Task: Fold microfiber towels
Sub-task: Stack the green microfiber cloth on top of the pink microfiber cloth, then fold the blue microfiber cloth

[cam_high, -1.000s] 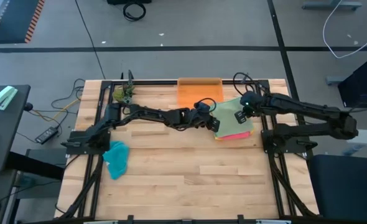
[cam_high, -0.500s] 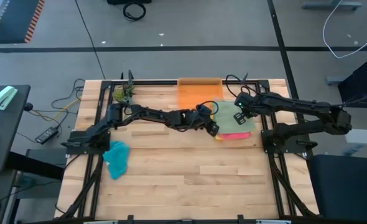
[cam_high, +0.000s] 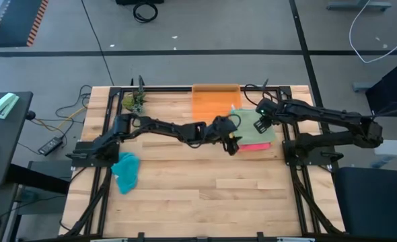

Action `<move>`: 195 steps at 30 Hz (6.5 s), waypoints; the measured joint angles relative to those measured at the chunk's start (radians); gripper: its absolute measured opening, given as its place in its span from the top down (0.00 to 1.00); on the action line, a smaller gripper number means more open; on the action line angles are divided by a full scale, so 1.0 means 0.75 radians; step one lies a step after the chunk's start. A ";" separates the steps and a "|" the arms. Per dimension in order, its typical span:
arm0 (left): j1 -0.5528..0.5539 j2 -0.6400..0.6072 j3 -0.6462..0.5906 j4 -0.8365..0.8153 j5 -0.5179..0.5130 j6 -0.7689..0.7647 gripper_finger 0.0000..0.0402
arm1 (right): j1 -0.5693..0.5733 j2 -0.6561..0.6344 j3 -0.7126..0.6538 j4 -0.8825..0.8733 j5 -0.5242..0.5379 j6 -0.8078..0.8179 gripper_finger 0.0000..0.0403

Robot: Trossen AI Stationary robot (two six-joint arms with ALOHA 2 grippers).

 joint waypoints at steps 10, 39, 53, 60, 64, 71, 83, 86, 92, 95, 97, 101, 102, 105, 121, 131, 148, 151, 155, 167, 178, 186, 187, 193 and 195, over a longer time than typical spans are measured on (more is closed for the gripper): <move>-0.009 0.127 0.007 0.085 0.017 -0.003 0.63 | 0.088 -0.077 0.028 -0.114 -0.013 0.147 0.52; 0.144 0.016 -0.048 0.062 0.157 0.546 0.97 | 1.010 -0.024 -0.378 0.644 0.425 0.874 0.54; 0.201 0.129 -0.046 0.150 0.160 0.480 0.98 | 1.017 -0.003 -0.435 0.734 0.347 0.708 0.54; 0.173 0.125 -0.046 0.125 0.160 0.499 0.93 | 1.017 -0.004 -0.434 0.735 0.260 0.693 0.54; 0.153 0.046 -0.048 0.027 0.160 0.557 0.91 | 1.017 -0.004 -0.414 0.716 0.248 0.681 0.54; 0.118 -0.238 -0.045 -0.381 0.131 0.578 0.90 | 1.014 -0.004 -0.232 0.590 0.245 0.535 0.54; -0.042 -0.536 -0.046 -1.721 0.128 0.053 0.68 | 1.130 0.014 -0.110 0.887 0.314 0.380 0.54; -0.175 -0.539 -0.112 -1.845 0.106 -0.009 0.61 | 1.169 0.064 -0.111 0.936 0.318 0.391 0.54; -0.504 -0.650 -0.446 -1.778 0.060 -0.266 0.54 | 1.239 0.265 -0.112 1.175 0.320 0.367 0.54; -0.599 -0.680 -0.598 -1.710 0.051 -0.506 0.53 | 1.244 0.370 -0.112 1.306 0.316 0.326 0.54; -0.642 -0.691 -0.672 -1.727 0.058 -0.677 0.53 | 1.238 0.434 -0.111 1.398 0.314 0.300 0.54; -0.671 -0.697 -0.786 -1.806 0.166 -0.905 0.53 | 1.213 0.525 -0.110 1.516 0.313 0.264 0.54; -0.676 -0.703 -0.807 -1.815 0.190 -0.938 0.53 | 1.207 0.538 -0.109 1.522 0.313 0.265 0.54; -0.696 -0.706 -0.855 -1.821 0.240 -0.982 0.53 | 1.182 0.561 -0.094 1.521 0.285 0.269 0.54; -0.716 -0.712 -1.059 -1.507 0.309 -1.006 0.70 | 1.153 0.623 0.045 1.534 0.240 0.230 0.54; -0.749 -0.760 -0.824 -1.671 0.031 -0.918 0.93 | 1.153 0.621 0.048 1.531 0.237 0.232 0.54; -0.819 -0.771 -0.849 -0.451 -0.338 -0.106 0.96 | 1.234 0.669 0.048 1.505 0.239 0.255 0.54; -0.822 -0.771 -0.895 -0.403 -0.334 -0.078 0.91 | 1.251 0.716 0.048 1.537 0.239 0.273 0.54; -0.825 -0.772 -0.862 -0.463 -0.330 -0.073 0.76 | 1.261 0.796 0.048 1.597 0.237 0.312 0.54; -0.857 -0.773 -0.682 -0.866 -0.288 -0.120 0.43 | 1.356 1.062 0.077 1.897 0.139 0.016 0.54; -0.869 -0.767 -0.820 -0.796 -0.296 -0.278 0.51 | 1.363 1.283 0.435 1.714 0.124 -0.348 0.54; -0.635 -0.767 -1.052 -0.355 -0.046 -0.277 0.51 | 1.373 1.229 0.535 1.557 0.118 -0.316 0.54; -0.615 -0.767 -1.070 -0.328 -0.035 -0.249 0.51 | 1.373 1.227 0.536 1.552 0.118 -0.311 0.54; -0.544 -0.739 -1.128 -0.176 0.129 -0.150 0.53 | 1.371 1.227 0.535 1.509 0.112 -0.289 0.54; -0.537 -0.731 -1.143 -0.143 0.152 -0.145 0.54 | 1.372 1.227 0.535 1.505 0.108 -0.289 0.54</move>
